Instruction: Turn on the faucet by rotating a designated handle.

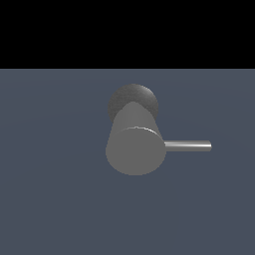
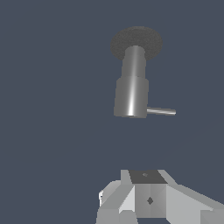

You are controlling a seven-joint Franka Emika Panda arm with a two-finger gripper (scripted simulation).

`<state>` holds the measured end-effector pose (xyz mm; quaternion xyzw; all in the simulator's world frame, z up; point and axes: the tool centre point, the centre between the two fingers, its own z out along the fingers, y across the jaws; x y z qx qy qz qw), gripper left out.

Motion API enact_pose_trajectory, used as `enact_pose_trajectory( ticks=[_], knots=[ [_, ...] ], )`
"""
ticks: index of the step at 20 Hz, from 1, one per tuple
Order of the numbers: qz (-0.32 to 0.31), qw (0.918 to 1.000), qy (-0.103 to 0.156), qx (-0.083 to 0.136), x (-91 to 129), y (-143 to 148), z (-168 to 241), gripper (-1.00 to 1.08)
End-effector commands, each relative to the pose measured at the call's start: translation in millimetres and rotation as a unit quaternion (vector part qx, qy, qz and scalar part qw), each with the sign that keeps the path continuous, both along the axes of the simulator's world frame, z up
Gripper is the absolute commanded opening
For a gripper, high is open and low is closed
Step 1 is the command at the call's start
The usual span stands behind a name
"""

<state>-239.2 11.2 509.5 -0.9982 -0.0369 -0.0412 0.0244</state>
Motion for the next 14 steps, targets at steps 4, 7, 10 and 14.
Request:
enact_pose_trajectory(
  ticks=[4, 7, 10, 14],
  knots=[
    [0.001, 0.9981, -0.030, 0.053, 2.0, -4.3, 11.6, -1.00],
    [0.002, 0.9939, -0.055, 0.096, 3.5, -8.7, 21.6, -1.00],
    [0.002, 0.9854, -0.087, 0.147, 5.1, -15.6, 34.5, -1.00],
    [-0.001, 0.9649, -0.136, 0.225, 6.9, -30.0, 55.2, -1.00]
  ],
)
